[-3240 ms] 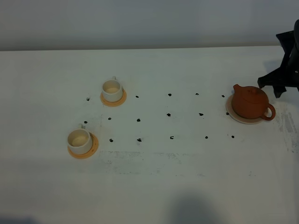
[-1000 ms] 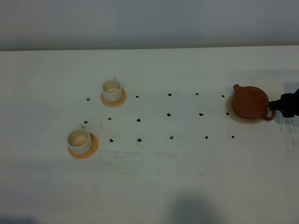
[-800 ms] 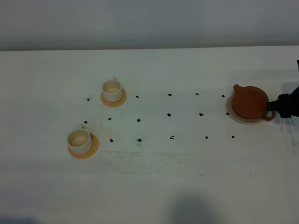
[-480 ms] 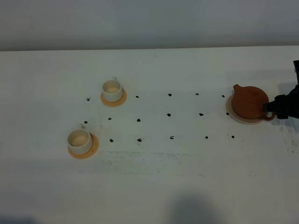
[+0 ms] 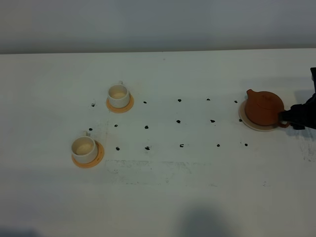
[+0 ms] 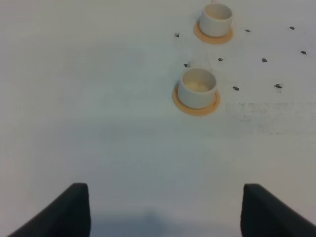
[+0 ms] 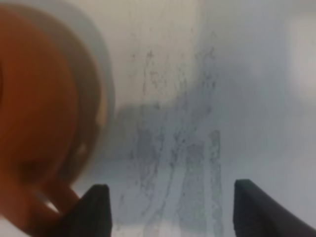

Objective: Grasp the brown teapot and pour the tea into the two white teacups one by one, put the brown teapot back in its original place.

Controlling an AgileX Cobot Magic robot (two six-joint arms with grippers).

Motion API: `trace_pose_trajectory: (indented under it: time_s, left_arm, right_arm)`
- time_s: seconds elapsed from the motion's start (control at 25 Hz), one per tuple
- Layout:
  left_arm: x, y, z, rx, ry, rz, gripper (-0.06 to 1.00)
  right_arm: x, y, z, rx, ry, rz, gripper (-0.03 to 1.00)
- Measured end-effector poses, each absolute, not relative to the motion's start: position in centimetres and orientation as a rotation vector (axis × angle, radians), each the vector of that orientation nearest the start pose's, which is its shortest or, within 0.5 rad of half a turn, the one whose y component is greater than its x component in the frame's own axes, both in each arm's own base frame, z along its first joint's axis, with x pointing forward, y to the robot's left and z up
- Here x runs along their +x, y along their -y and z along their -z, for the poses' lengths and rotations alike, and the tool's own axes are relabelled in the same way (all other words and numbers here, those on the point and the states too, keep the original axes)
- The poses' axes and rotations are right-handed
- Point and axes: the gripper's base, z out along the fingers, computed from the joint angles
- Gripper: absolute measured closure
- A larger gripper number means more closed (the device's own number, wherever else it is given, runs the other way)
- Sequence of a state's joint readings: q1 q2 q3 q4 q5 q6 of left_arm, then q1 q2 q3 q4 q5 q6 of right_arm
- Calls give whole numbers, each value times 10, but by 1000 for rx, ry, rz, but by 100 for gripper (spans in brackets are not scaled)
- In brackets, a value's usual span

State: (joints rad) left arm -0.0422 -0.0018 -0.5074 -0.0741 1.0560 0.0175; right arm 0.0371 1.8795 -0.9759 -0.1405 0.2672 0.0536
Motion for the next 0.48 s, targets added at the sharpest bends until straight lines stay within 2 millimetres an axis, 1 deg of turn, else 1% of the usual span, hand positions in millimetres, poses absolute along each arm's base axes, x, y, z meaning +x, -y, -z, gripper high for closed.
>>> trace_pose_trajectory:
  time_s: [0.48]
  left_arm:
    - [-6,6,-280,64,-2029,104,34]
  right_arm:
    - [352,-19,-132,-219,-2651,64,41]
